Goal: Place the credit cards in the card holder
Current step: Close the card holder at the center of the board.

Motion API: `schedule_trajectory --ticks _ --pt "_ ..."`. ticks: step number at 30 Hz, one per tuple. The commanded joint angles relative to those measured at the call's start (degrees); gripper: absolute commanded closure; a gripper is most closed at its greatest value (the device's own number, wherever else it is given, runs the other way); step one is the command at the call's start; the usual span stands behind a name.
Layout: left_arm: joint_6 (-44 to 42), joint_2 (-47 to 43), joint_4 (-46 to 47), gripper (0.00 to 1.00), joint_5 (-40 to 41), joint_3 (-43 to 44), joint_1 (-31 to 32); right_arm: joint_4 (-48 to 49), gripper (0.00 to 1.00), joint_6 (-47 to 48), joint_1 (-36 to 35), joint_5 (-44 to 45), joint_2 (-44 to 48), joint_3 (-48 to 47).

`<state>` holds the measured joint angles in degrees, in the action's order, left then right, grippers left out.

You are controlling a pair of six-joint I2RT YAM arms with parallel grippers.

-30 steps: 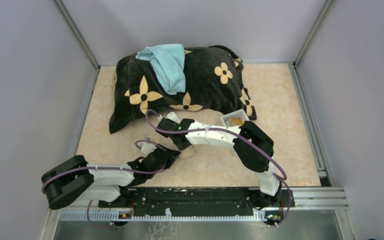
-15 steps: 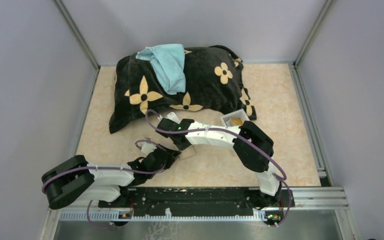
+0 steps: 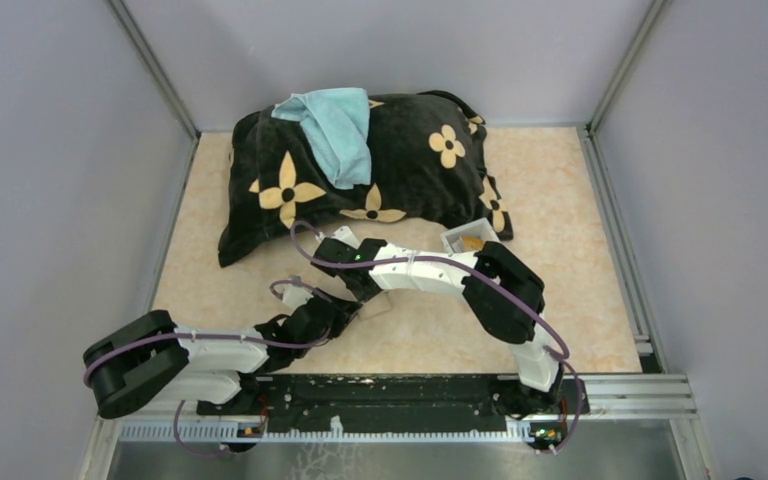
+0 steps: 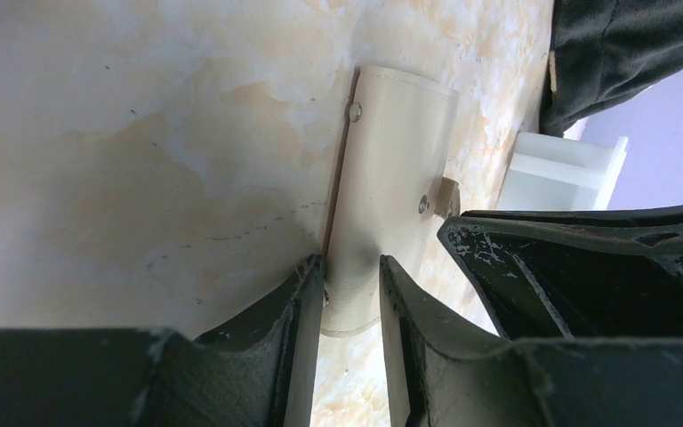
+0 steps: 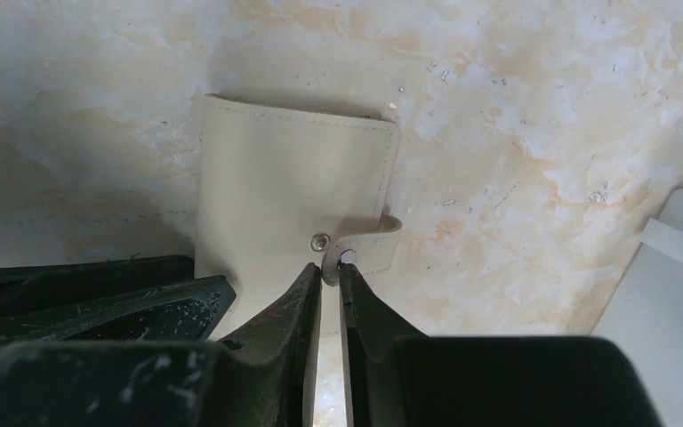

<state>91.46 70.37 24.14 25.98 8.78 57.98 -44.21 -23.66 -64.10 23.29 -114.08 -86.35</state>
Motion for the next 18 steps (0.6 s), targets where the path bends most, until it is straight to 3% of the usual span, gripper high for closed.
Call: schedule_trajectory --ticks 1,7,18 --pt "-2.10 1.09 -7.27 0.62 -1.72 -2.31 -0.14 0.28 0.88 -0.38 0.09 1.05 -0.39 -1.01" --pt "-2.31 1.26 -7.22 0.62 -1.72 -2.18 -0.14 0.05 0.95 0.47 0.11 1.39 -0.74 -1.86" --pt "-2.34 1.51 -7.10 0.62 -1.57 -2.01 -0.14 -0.20 0.97 1.50 0.20 0.77 -2.02 -2.70"
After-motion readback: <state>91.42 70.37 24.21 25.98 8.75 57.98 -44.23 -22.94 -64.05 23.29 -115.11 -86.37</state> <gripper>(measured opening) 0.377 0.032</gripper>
